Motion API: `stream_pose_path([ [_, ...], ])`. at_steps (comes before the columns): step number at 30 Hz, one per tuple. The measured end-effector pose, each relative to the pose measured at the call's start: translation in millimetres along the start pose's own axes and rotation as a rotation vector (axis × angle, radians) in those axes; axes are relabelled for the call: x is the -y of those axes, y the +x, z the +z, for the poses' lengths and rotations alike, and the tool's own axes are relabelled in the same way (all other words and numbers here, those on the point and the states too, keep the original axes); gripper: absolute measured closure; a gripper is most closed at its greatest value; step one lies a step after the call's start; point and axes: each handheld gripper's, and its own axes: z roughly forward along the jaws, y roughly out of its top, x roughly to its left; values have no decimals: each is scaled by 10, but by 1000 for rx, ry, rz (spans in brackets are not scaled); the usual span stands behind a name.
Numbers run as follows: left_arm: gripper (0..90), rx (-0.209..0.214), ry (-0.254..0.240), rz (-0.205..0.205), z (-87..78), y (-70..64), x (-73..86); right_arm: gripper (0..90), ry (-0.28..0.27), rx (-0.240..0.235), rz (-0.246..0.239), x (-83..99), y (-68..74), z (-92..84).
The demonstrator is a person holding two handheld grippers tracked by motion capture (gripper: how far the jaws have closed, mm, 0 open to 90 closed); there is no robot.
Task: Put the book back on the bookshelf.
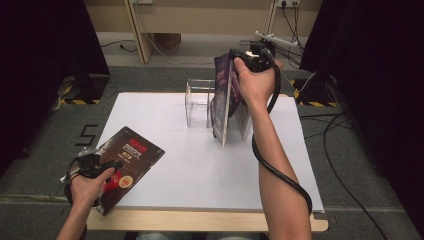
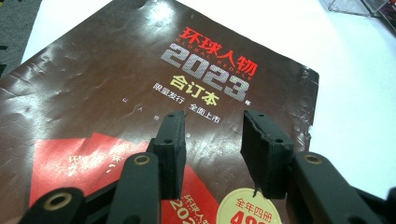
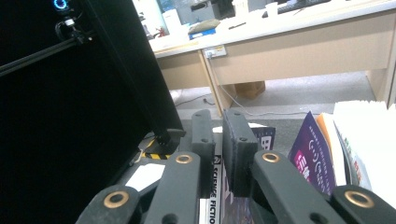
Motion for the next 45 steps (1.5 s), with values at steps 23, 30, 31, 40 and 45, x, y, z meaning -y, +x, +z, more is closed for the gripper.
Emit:
stream_pose_path([
  [23, 597, -1, 5, -6, 8, 32, 10, 842, -43, 68, 20, -91, -64, 483],
  [30, 599, 0, 1, -6, -3, 36, 4, 841, -57, 77, 7, -29, -65, 637],
  [31, 599, 1, 1, -6, -4, 38, 5, 841, -57, 82, 6, -7, -68, 654],
  [40, 600, -1, -1, -4, -8, 40, 9, 839, -41, 91, -12, 246, -110, 665],
  [45, 600, -2, -1, -3, -1, 26, 10, 838, -73, 85, -27, 366, -110, 495],
])
